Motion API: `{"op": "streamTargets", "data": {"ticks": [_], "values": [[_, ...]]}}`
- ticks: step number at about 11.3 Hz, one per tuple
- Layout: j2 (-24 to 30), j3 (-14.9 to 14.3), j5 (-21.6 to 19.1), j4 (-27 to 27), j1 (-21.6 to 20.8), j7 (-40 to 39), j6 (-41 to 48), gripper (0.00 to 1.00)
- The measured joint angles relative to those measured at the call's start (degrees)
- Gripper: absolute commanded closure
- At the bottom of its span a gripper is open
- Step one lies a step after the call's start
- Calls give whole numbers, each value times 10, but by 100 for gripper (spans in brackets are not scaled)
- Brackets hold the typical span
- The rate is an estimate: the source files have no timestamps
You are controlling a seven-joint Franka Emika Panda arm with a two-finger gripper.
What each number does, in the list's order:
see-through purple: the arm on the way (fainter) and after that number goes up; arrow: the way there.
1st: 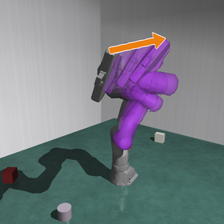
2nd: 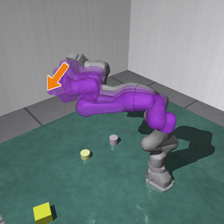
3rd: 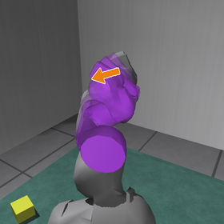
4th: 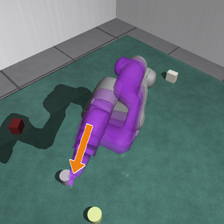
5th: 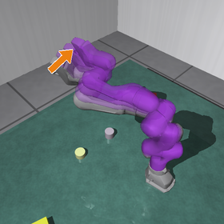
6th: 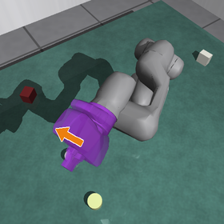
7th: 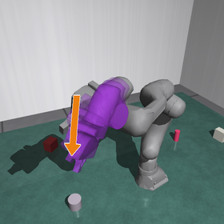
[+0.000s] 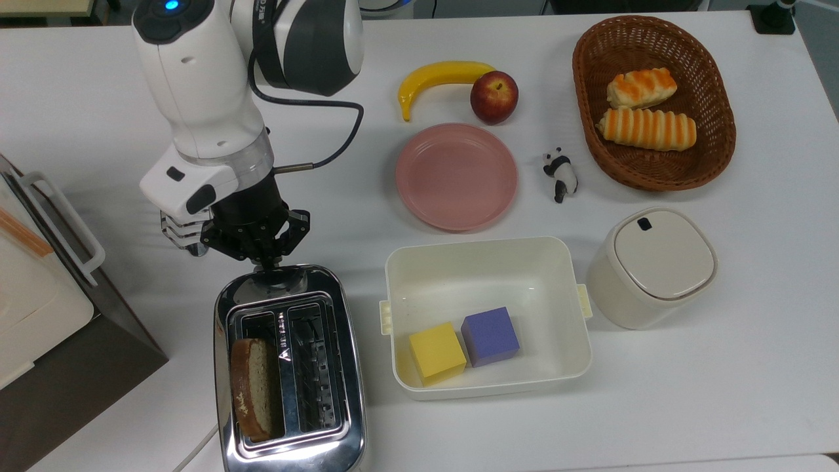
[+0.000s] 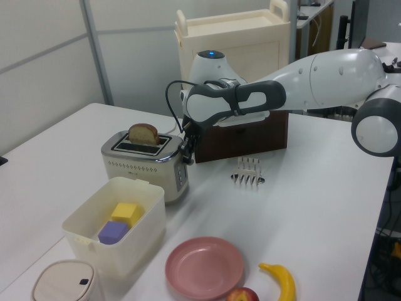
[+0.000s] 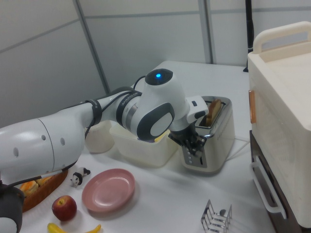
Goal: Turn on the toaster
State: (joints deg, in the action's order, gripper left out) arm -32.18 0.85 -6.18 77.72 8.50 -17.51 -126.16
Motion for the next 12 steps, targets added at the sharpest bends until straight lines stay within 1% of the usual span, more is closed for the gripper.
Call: {"op": "streamTargets", "data": {"ticks": [5, 12], "values": [[-17, 0, 4, 19, 1, 0, -17, 100], [-26, 0, 9, 20, 1, 0, -22, 98]]}}
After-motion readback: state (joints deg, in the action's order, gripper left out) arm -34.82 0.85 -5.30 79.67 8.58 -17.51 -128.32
